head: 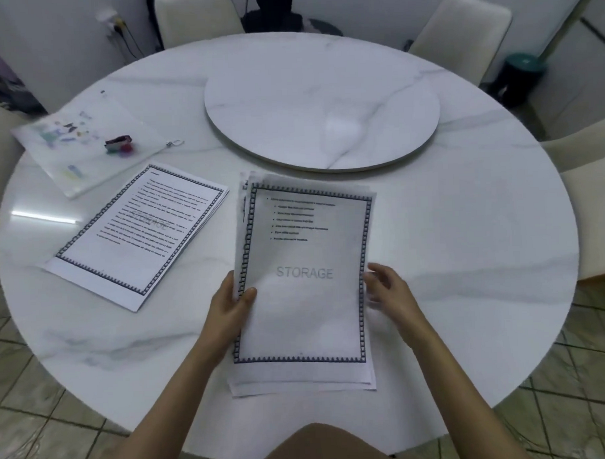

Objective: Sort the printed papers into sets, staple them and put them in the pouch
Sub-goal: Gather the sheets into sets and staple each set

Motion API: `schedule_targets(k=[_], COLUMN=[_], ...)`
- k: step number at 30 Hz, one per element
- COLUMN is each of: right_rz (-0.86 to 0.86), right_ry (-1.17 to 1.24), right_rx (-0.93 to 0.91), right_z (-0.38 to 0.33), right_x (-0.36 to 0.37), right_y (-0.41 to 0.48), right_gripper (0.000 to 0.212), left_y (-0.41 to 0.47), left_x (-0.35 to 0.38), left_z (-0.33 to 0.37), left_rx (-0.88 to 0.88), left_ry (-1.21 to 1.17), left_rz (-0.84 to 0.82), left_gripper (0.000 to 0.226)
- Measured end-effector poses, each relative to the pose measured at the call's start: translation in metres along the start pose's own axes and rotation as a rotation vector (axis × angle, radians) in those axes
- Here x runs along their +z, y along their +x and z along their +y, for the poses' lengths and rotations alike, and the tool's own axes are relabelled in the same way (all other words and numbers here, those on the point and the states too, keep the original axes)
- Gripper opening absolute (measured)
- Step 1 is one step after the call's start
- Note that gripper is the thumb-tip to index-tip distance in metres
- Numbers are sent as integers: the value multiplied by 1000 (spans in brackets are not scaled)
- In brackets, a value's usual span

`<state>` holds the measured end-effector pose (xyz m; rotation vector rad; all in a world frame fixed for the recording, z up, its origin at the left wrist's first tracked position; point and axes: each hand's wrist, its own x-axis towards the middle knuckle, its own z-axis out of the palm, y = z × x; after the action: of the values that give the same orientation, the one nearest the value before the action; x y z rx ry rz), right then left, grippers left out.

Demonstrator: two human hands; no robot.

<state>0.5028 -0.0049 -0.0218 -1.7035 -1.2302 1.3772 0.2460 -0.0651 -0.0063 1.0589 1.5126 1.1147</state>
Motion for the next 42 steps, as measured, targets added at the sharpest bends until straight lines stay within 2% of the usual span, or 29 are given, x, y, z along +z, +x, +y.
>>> schedule_targets(k=[5,11,14,17,23,25,29,31,39,42], right_rz=[-15,130,175,175,151,151,167,170,147,155], right_ry=[210,266,260,262,208,225,290,326,241,242], right_rx=[-160,-487,-573,-565,-516,-532,-603,-600,-455,-450], right_z=[-40,-97,-107,-101,-81,-83,-91,-92,-50,-55], right_x=[-7,-17,-22,-26,-23,-24,-27,-27,-15,-16], right_y=[-3,-22,-35,-38,-42,-44,-50,-51,-45,-49], right_gripper=[16,12,19,27,74,68,32,20,22,25], left_y=[7,12,8,5,-2,-5,-10,-10,-15,-18], left_x=[17,32,37,38,42,45,50,52,60,61], left_z=[31,84,103,107,94,97,109,108,63,70], left_rx=[135,294,354,361,320,324,388,395,201,214], left_ry=[15,-20,-60,-94,-127,-126,-144,-145,-39,-15], left_rz=[14,94,127,155,203,235,300,303,262,259], left_gripper=[18,24,27,28,24,23,18,16,15,16])
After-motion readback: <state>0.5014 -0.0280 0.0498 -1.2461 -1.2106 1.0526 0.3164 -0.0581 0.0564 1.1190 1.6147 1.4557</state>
